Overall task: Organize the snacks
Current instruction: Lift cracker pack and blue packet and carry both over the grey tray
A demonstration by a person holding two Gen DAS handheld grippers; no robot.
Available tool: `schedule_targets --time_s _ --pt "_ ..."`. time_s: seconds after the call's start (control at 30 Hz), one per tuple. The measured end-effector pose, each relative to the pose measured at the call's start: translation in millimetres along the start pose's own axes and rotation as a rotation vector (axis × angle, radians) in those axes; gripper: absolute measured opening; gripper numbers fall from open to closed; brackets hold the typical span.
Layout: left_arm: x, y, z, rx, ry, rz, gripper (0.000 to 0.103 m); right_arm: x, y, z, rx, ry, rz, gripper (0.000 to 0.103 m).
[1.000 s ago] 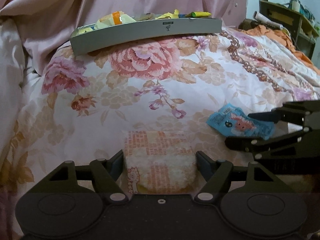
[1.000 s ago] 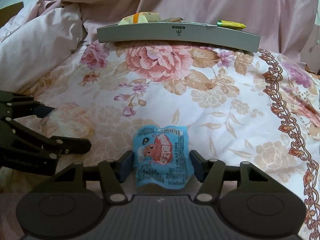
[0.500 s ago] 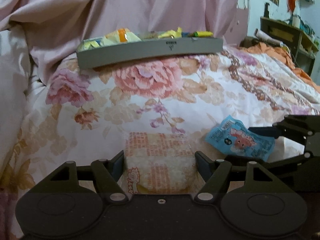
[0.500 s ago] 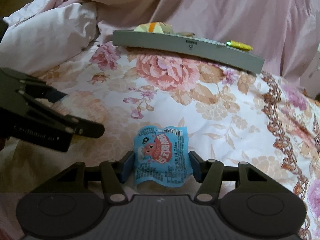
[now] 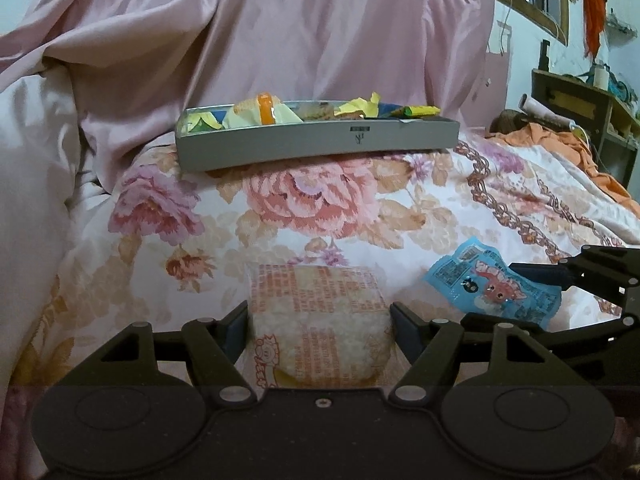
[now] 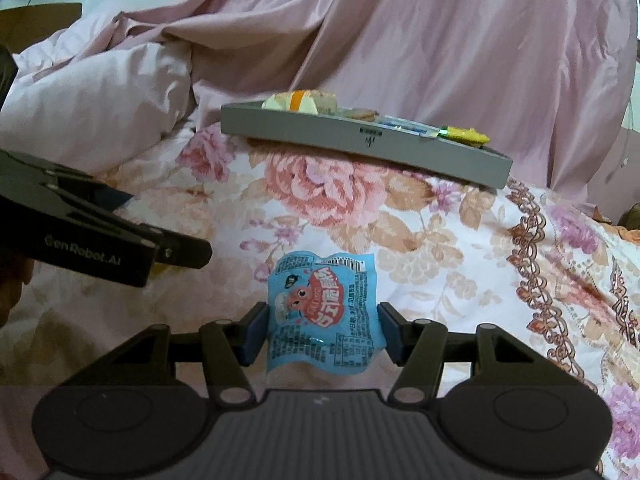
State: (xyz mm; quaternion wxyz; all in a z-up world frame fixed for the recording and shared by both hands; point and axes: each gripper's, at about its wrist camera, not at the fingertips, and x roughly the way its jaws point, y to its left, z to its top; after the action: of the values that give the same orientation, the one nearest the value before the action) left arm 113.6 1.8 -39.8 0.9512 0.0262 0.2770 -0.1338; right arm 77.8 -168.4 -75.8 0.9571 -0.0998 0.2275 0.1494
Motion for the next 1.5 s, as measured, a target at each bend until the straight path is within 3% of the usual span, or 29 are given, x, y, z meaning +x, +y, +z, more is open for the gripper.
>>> schedule_targets --time_s 0.4,0.77,1.17,1.4,1.5 --pt "-11 14 18 -0.102 -0.041 -0.012 0.074 -3 -3 19 -0.012 -0.071 0.013 0.063" --pt "-19 28 46 -0.148 -0.105 0.002 0.074 -14 -19 56 -0.056 -0.154 0.012 0.063" --pt "15 42 135 -0.183 -0.209 -0.003 0.074 -1 -66 132 -0.11 -0.151 0.052 0.063" --pt "47 41 196 -0.195 -0.206 -0.039 0.074 9 -104 197 -0.083 -0.028 0.048 0.063" --pt "58 41 214 -0.233 -0.205 -0.043 0.074 8 -112 226 -0.097 -0.042 0.003 0.063"
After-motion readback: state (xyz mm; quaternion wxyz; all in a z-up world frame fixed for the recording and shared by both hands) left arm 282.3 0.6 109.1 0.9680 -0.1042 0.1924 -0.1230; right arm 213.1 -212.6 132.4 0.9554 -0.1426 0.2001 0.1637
